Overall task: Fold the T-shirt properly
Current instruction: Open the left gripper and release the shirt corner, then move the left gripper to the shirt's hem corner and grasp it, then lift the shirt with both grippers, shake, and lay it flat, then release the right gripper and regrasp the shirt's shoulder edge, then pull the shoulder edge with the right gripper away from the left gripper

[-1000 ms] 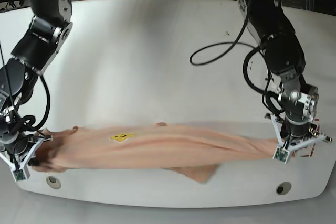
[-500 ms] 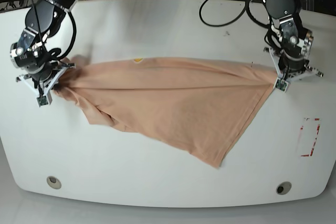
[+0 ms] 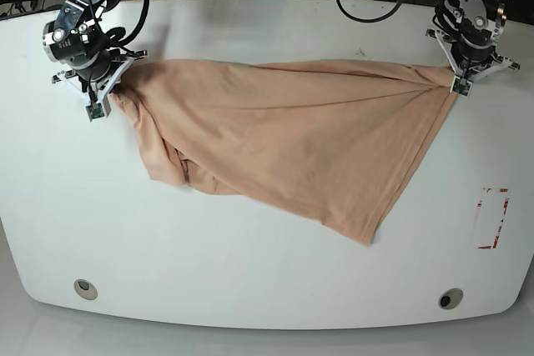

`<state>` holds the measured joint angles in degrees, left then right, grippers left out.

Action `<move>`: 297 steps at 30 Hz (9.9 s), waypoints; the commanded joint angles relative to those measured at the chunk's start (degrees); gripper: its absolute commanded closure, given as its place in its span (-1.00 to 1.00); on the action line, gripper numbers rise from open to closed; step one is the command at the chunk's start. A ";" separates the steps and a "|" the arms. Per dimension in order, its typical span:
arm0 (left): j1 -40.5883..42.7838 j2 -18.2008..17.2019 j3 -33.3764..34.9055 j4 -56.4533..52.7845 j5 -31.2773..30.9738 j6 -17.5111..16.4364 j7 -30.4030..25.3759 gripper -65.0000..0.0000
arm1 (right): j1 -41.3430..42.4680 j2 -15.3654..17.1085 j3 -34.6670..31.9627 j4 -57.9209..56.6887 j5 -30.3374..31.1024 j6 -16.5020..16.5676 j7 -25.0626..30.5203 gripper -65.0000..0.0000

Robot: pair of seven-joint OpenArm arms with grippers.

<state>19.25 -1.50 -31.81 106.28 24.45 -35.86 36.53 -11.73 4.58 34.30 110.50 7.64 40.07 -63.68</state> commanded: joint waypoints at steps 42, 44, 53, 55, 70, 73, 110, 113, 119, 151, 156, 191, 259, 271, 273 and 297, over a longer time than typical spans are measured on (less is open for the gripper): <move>-19.64 -5.05 3.29 3.92 -24.23 -4.14 21.97 -0.31 | 1.92 0.30 -0.06 1.19 -0.12 -0.07 0.78 1.00; -22.37 -4.96 3.29 3.48 -24.05 -4.14 22.06 -0.31 | 1.92 0.30 -0.06 1.11 -0.12 -0.07 0.78 1.00; -33.18 -4.79 5.22 -12.96 -24.05 -4.14 20.74 -0.29 | 1.92 0.21 -0.15 1.02 -0.03 -0.07 0.78 1.00; -35.03 -4.70 5.40 -17.18 -24.05 -4.14 17.31 -0.29 | 2.10 0.21 -0.15 1.02 -0.03 -0.07 0.78 1.00; -41.35 -5.67 9.88 -47.77 -24.05 1.09 -6.34 -0.30 | 2.80 0.21 -0.06 1.02 -0.21 -0.07 0.78 1.00; -41.44 -6.72 9.97 -50.15 -24.05 2.05 -8.62 -0.30 | 2.80 0.21 -0.06 1.02 -0.30 -0.07 0.78 1.00; -49.88 -5.84 22.98 -65.97 -24.40 2.05 -9.76 0.68 | 3.15 0.21 0.11 1.02 -0.03 -0.07 0.78 1.00; -49.88 -5.84 22.98 -66.59 -24.49 2.23 -9.76 0.96 | 3.15 0.21 0.11 1.02 -0.03 -0.07 0.78 1.00; -49.62 -6.20 22.63 -63.86 -24.49 2.41 -9.76 1.00 | 3.24 0.21 0.03 1.02 -0.03 -0.07 0.78 1.00; -45.75 -8.83 16.47 -0.13 -24.40 2.05 19.33 1.00 | 39.55 8.30 -7.89 -17.62 -4.87 -0.07 0.43 1.00; -53.05 -10.85 16.30 -0.21 -24.49 2.05 21.62 1.00 | 49.22 8.92 -9.38 -21.40 -5.22 -0.07 0.43 1.00; -44.17 -13.14 13.92 7.52 -24.67 -4.14 26.02 1.00 | 33.57 11.64 -16.85 4.36 -3.11 -0.07 -8.98 1.00; -5.75 -12.09 1.70 -5.14 -24.58 -4.14 15.29 0.31 | -0.10 7.86 -7.80 -7.25 43.31 -0.07 -12.06 -0.37; -5.66 -12.35 1.44 -13.93 -24.14 -4.14 8.26 0.31 | 1.75 9.79 -12.19 -11.99 39.70 -0.07 -8.36 0.04; -5.66 -12.61 1.44 -15.77 -24.14 -4.14 8.17 0.31 | 1.92 9.79 -12.28 -12.34 36.62 -0.07 -7.92 0.11; -5.66 -13.93 1.53 -17.00 -24.23 -4.14 8.08 0.31 | 3.95 9.62 -7.62 -10.06 28.98 -0.07 -8.01 1.00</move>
<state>13.21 -14.83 -30.28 89.25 -2.02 -39.94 42.13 -8.34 13.30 25.69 98.37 35.79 39.90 -72.23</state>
